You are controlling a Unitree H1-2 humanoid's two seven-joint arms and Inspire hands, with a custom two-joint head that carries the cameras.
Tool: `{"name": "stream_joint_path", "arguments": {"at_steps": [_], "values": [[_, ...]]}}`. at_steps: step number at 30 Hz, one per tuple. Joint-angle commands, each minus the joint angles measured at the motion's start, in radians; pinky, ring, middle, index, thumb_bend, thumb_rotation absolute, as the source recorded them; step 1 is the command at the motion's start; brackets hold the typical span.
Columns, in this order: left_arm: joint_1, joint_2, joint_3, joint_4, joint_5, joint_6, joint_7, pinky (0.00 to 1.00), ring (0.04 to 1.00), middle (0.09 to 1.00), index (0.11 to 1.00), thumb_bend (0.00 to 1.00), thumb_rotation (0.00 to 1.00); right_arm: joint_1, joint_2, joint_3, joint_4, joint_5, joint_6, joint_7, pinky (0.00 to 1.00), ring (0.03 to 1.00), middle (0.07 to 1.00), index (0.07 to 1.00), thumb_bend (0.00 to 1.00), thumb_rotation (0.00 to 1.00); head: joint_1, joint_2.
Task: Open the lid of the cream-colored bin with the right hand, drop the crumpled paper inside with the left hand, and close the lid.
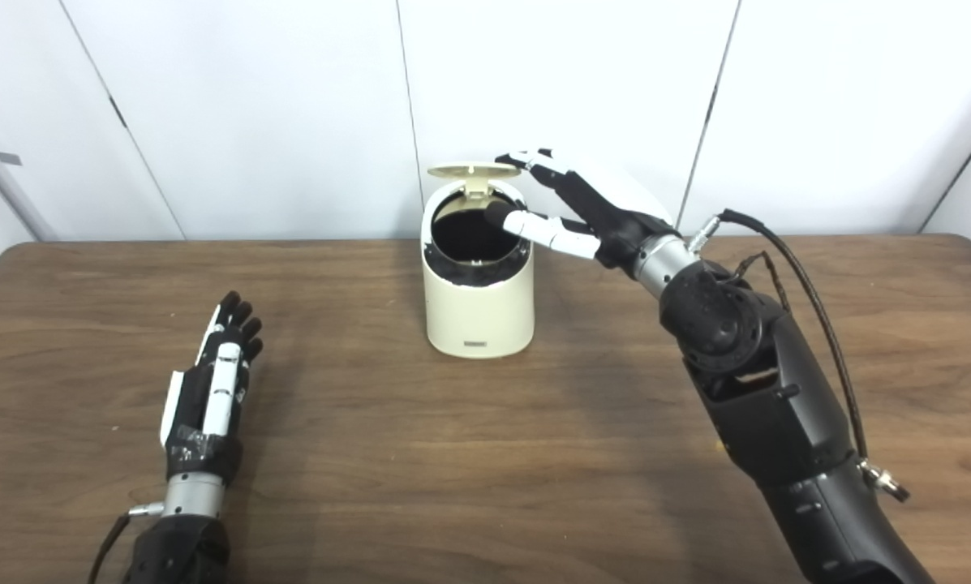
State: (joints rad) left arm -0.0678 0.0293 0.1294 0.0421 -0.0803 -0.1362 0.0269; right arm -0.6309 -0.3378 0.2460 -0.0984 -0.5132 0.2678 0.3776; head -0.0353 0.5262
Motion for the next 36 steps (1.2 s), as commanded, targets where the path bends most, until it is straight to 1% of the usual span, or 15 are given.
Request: {"name": "stream_joint_path", "arguments": {"at_steps": [1,5,7,11,15,17,22,25,28,36], "values": [[0.023,-0.020,-0.016,0.074,0.010,-0.021,0.005,0.97,0.957,0.969,0.989,0.38,0.80,-0.052,-0.017,-0.001,-0.028,-0.008,-0.011,0.001,0.96,1.000,0.950,0.891,0.59,1.00,0.000,0.001],[0.021,-0.021,-0.019,0.076,0.006,-0.017,0.002,0.98,0.967,0.969,0.990,0.39,0.80,-0.055,-0.019,0.009,-0.028,-0.020,-0.015,0.009,0.94,1.000,0.946,0.891,0.59,1.00,0.002,0.002],[0.020,-0.020,-0.019,0.077,-0.010,-0.022,-0.007,1.00,0.980,0.978,0.998,0.39,0.79,-0.055,-0.022,0.015,-0.029,-0.027,-0.018,0.015,0.93,1.000,0.947,0.895,0.59,1.00,0.002,0.002],[0.020,-0.020,-0.019,0.081,-0.014,-0.024,-0.010,0.98,0.972,0.978,0.997,0.39,0.77,-0.050,-0.029,0.028,-0.025,-0.038,-0.034,0.015,0.92,1.000,0.943,0.894,0.61,1.00,0.004,0.002],[0.018,-0.016,-0.021,0.082,-0.001,-0.015,-0.004,0.99,0.979,0.973,0.992,0.43,0.77,-0.048,-0.045,0.056,-0.023,-0.071,-0.046,0.023,0.92,1.000,0.947,0.900,0.62,1.00,0.003,0.005],[0.018,-0.017,-0.020,0.081,-0.001,-0.015,-0.003,0.98,0.974,0.972,0.991,0.43,0.76,-0.046,-0.053,0.067,-0.020,-0.084,-0.053,0.029,0.92,1.000,0.957,0.907,0.63,1.00,0.005,0.007],[0.020,-0.022,-0.020,0.074,-0.003,-0.008,0.000,0.97,0.965,0.970,0.987,0.41,0.73,-0.032,-0.054,0.069,-0.016,-0.093,-0.064,0.031,0.92,1.000,0.964,0.902,0.63,1.00,0.006,0.009],[0.020,-0.024,-0.019,0.068,-0.004,0.003,0.004,0.97,0.963,0.973,0.991,0.40,0.73,-0.024,-0.059,0.076,-0.022,-0.100,-0.064,0.043,0.94,1.000,0.975,0.902,0.62,1.00,0.006,0.009],[0.020,-0.024,-0.021,0.067,0.002,0.007,0.007,0.99,0.966,0.976,0.994,0.40,0.74,-0.016,-0.064,0.084,-0.026,-0.111,-0.068,0.049,0.95,1.000,0.979,0.898,0.60,1.00,0.009,0.010],[0.018,-0.020,-0.025,0.079,0.021,0.006,0.014,0.98,0.964,0.974,0.988,0.43,0.76,0.006,-0.087,0.125,-0.052,-0.158,-0.085,0.076,1.00,1.000,0.995,0.915,0.60,1.00,0.018,0.010]]}}
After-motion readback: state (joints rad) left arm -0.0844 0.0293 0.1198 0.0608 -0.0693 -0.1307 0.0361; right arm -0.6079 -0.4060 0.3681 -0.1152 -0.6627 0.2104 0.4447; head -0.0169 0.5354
